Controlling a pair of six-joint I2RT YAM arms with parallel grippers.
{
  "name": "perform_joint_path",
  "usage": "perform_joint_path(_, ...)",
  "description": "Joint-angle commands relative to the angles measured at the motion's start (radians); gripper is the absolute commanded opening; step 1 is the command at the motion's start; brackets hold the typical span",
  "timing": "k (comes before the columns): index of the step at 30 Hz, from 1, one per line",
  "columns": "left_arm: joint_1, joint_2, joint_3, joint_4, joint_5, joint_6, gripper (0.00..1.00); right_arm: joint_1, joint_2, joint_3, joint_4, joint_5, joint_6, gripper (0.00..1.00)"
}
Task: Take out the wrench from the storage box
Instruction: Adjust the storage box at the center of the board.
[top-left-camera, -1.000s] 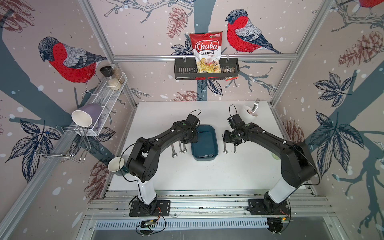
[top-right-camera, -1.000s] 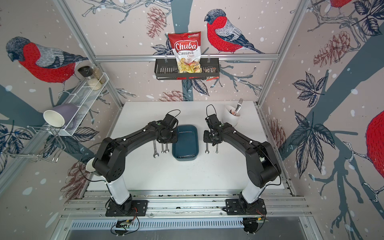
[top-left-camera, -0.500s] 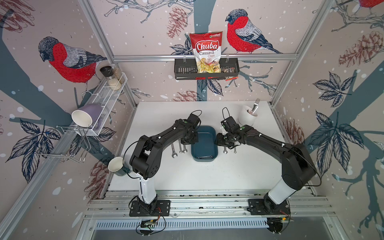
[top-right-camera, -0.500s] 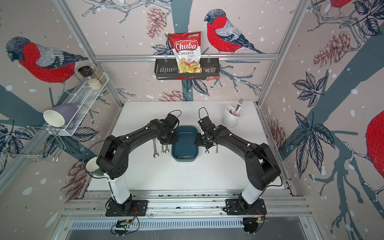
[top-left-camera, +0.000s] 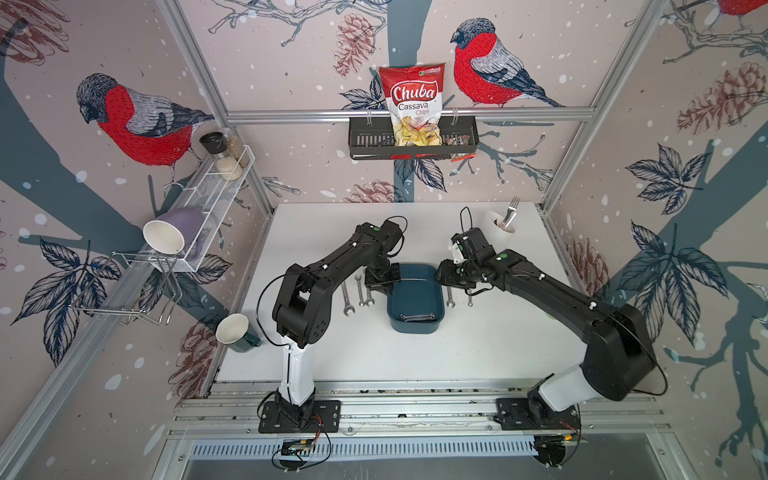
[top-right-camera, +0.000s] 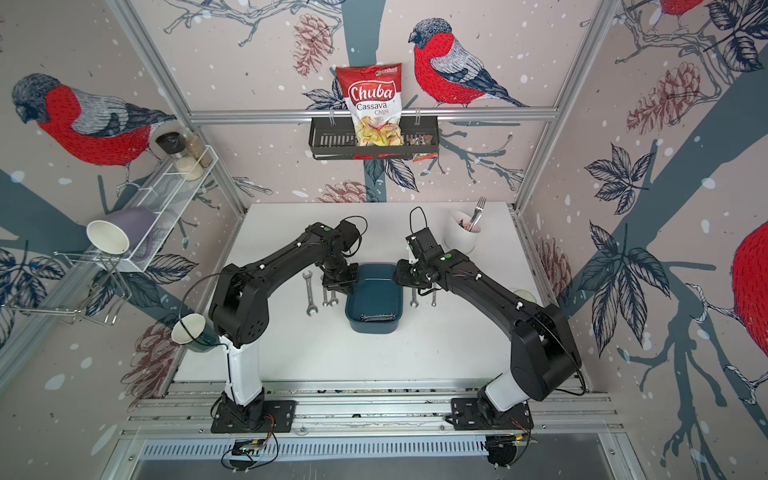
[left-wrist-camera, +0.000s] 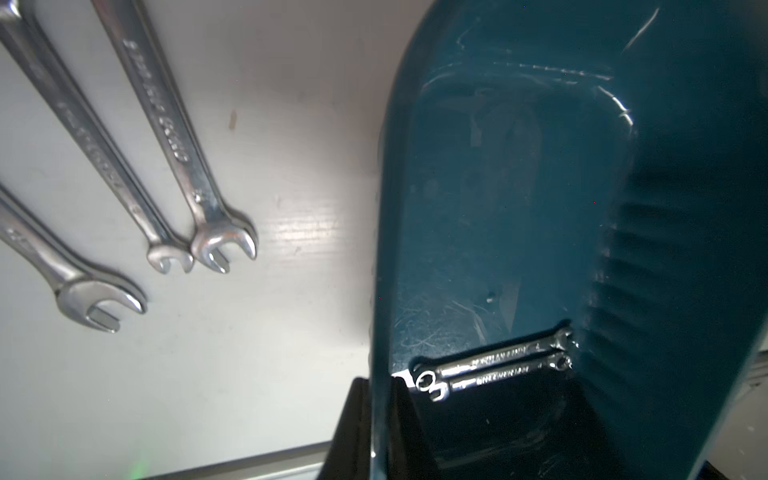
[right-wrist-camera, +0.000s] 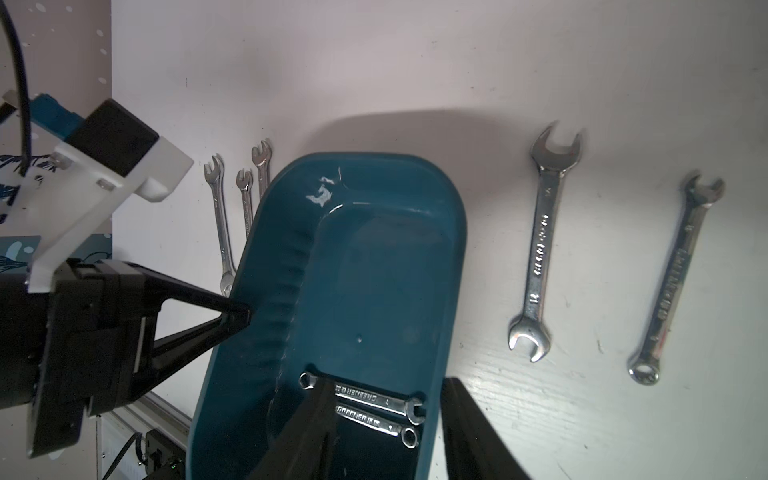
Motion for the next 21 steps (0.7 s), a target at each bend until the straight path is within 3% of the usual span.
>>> perform_joint_path(1,0.002,-0.016,0.010,-0.120,0.063,0.025,0.00,-0.010,-0.022,-0.017,0.012,-0.026,-0.016,0.47)
perform_joint_path(8,0.019,-0.048,-0.047,-0.204,0.069,0.037,0.00,-0.015,-0.073,-0.054,0.026,-0.045,-0.013,0.48)
perform_joint_path(13,0.023,-0.043,-0.009,-0.198,0.021,0.025,0.00,-0.026,-0.084,-0.067,0.045,-0.063,-0.013,0.48)
perform_joint_path(21,-0.004,-0.078,-0.176,0.149,-0.072,-0.119,0.00,-0.029,-0.026,-0.075,0.077,-0.070,-0.004,0.48)
